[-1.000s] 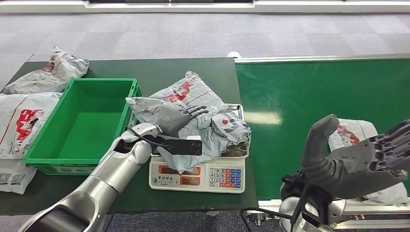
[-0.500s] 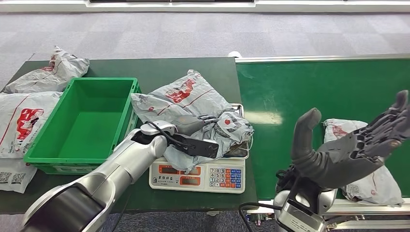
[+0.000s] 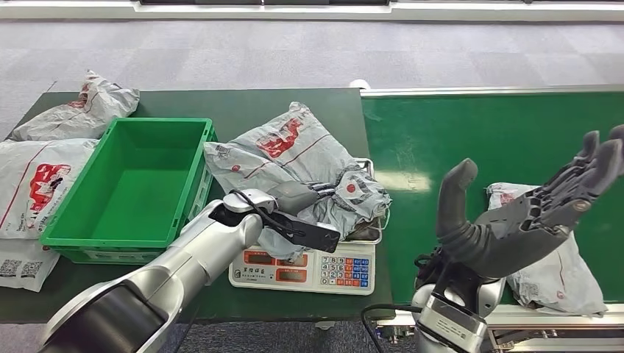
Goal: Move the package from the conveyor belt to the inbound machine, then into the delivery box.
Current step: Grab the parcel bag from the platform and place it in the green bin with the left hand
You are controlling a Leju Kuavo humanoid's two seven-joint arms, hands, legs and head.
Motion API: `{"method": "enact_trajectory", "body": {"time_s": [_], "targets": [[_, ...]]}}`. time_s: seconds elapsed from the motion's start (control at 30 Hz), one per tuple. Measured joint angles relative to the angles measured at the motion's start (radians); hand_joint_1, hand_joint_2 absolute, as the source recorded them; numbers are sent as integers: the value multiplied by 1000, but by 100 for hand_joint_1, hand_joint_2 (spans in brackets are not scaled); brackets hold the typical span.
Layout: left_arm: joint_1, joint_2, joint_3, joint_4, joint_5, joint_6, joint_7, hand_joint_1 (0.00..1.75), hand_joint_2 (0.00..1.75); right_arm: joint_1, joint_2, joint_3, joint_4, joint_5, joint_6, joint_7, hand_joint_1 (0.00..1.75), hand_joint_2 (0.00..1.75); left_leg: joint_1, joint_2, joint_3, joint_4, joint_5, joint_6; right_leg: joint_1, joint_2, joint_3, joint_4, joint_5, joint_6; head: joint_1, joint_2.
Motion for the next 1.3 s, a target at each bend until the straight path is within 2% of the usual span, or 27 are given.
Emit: {"method": "enact_trajectory", "body": {"time_s": [0.23,0.63,0.77,0.9,1.03,1.17,1.3], "targets": [[-6,10,-33,0,-36,125,-19,175,175,-7,-8,0,24,-32,0,0,0,175,0,-1,0,0,2,1,0,-1,0,0,1,0,0,0],[-76,66,-58,-64,-82,184,-42,175,175,73,-25,-2,-20,-26,-1,0,0,175,0,0,-5,0,4,-1,0,0,-7,1,3,0,0,0],[-88,84,-66,-106,-119,262,-12,175,175,101,-33,-7,-46,-22,-1,0,0,175,0,0,-7,0,4,-1,0,0,-9,1,3,0,0,0],[-141,153,-71,-229,-229,373,89,175,175,126,-40,-10,-65,-18,-1,0,0,175,0,1,-10,0,5,-1,0,1,-12,2,4,-1,0,0],[-222,256,-67,-405,-358,389,169,175,175,137,-48,-14,-75,-21,-1,0,0,175,1,2,-11,0,5,-2,1,2,-14,3,5,-1,0,0],[-292,346,-45,-536,-418,380,187,175,175,150,-55,-19,-89,-23,-1,0,0,175,1,3,-11,0,5,-3,1,4,-15,3,5,-1,0,0],[-327,408,-26,-609,-432,367,189,175,175,158,-60,-25,-100,-24,-1,0,0,175,1,3,-11,0,5,-3,1,4,-15,3,4,-1,0,0]]}}
